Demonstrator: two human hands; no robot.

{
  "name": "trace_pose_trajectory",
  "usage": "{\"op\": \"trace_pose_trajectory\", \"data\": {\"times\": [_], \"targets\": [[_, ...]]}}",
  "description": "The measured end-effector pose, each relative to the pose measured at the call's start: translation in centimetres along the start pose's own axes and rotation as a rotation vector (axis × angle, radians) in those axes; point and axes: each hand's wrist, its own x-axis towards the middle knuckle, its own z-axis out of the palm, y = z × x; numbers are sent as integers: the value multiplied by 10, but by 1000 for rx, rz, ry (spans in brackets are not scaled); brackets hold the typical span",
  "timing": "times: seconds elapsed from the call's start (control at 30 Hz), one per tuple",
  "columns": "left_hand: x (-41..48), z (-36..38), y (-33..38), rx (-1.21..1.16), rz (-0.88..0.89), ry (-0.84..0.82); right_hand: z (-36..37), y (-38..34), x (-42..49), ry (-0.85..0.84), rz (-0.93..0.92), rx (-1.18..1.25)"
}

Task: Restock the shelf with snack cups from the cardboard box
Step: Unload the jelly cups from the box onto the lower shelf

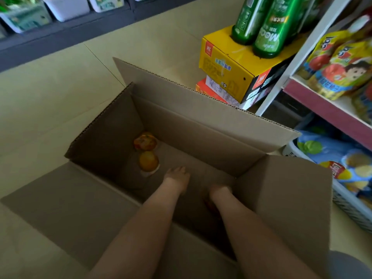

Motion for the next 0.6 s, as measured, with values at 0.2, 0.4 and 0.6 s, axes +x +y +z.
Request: {"op": "trace_pose_trajectory", "data": {"times": [0.2, 0.4, 0.6], "targets": [[-13, 1, -6, -302, -67, -20, -12, -8, -18, 115, -99, 250], [-32, -20, -4, -763, -2, 375, -45, -11, -37, 447, -248, 649], [-68, -50, -8, -611, 75, 709, -63, 7, -84, 721, -406, 472]]}}
